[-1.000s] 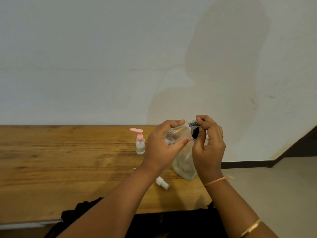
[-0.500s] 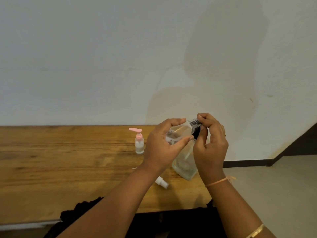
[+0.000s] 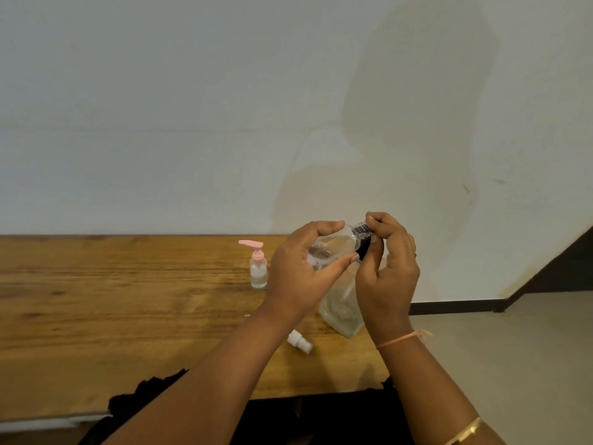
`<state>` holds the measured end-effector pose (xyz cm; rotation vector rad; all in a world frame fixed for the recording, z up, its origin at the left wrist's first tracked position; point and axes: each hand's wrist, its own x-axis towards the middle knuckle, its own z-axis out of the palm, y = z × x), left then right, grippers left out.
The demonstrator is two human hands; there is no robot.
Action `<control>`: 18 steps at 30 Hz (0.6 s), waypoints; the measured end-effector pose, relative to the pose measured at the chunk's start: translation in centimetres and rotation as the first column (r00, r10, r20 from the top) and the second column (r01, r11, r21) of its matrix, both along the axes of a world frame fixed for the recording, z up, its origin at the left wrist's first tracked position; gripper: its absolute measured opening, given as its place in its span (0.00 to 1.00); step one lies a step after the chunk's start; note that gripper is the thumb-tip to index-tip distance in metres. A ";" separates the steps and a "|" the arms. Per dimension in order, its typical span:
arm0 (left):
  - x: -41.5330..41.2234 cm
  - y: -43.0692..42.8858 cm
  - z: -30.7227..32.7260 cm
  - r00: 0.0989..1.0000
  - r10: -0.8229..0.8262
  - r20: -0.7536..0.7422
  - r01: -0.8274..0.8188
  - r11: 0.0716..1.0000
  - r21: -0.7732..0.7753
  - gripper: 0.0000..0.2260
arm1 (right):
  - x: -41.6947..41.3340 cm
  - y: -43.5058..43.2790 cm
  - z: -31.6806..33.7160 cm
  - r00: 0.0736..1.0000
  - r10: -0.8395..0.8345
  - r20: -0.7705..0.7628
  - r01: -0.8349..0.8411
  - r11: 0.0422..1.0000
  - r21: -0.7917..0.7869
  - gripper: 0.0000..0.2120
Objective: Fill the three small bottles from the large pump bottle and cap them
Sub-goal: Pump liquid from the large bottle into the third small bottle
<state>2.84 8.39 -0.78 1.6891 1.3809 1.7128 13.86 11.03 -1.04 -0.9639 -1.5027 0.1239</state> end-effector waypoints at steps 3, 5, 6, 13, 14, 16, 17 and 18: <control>0.1 0.0 0.2 0.999 -0.017 0.037 0.017 1.000 0.003 0.18 | 0.0 0.1 0.2 1.000 0.004 -0.003 -0.004 1.000 -0.010 0.14; 0.1 0.2 0.0 0.998 -0.020 0.058 0.021 1.000 -0.009 0.18 | 0.0 0.5 0.0 1.000 0.007 0.008 -0.007 1.000 -0.020 0.14; 0.0 0.3 -0.1 0.998 -0.019 0.057 0.021 1.000 -0.021 0.18 | -0.1 0.7 -0.1 1.000 0.009 0.016 -0.009 1.000 -0.024 0.14; 0.2 0.3 -0.5 1.000 0.010 0.005 -0.009 1.000 -0.016 0.18 | 0.3 0.7 -0.7 0.999 0.009 0.043 -0.008 1.000 -0.012 0.14; 0.2 0.2 -0.5 1.000 0.012 0.009 -0.012 1.000 -0.006 0.19 | 0.2 0.5 -0.5 0.999 0.012 0.036 -0.011 1.000 -0.018 0.15; 0.2 0.1 -0.3 1.000 0.006 0.015 -0.006 1.000 0.004 0.19 | 0.2 0.2 -0.2 0.999 0.009 0.031 -0.008 1.000 -0.013 0.15; 0.2 0.0 -0.1 1.000 0.000 0.014 -0.001 1.000 0.008 0.19 | 0.2 0.1 -0.1 1.000 0.001 0.030 -0.001 1.000 -0.006 0.15; 0.2 -0.1 0.0 1.000 -0.005 0.008 0.005 1.000 0.010 0.19 | 0.3 0.1 0.0 1.000 -0.008 0.029 0.008 1.000 0.002 0.15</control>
